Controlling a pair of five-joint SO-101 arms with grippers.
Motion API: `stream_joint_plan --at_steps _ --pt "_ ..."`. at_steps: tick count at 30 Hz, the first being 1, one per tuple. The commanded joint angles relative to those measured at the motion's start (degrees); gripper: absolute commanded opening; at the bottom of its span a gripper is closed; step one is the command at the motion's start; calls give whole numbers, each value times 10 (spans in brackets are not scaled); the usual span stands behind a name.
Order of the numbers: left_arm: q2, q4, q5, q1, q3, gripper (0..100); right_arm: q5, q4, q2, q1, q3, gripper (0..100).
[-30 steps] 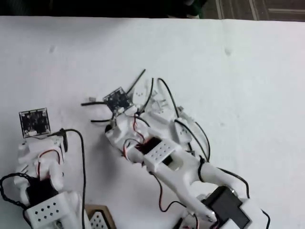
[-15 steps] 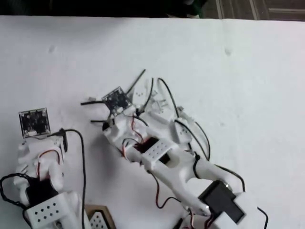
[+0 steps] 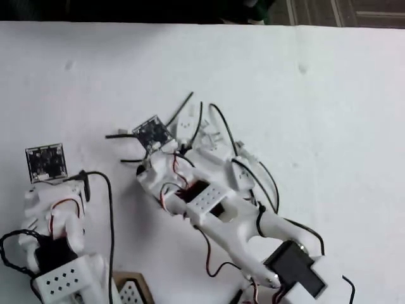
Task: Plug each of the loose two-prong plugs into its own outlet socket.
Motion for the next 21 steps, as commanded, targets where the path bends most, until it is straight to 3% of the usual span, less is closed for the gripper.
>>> stream_joint_plan --at_steps 1,8,14,21 --pt "-5 -11 -6 -1 -3 242 7 12 2 -11 -4 17" --pt "-5 -11 -6 -1 -3 242 12 12 5 -10 0 17" --pt "-5 -11 -6 -1 -3 242 107 10 5 0 4 17" --pt "-5 -11 -6 -1 -3 242 110 67 0 24 3 17"
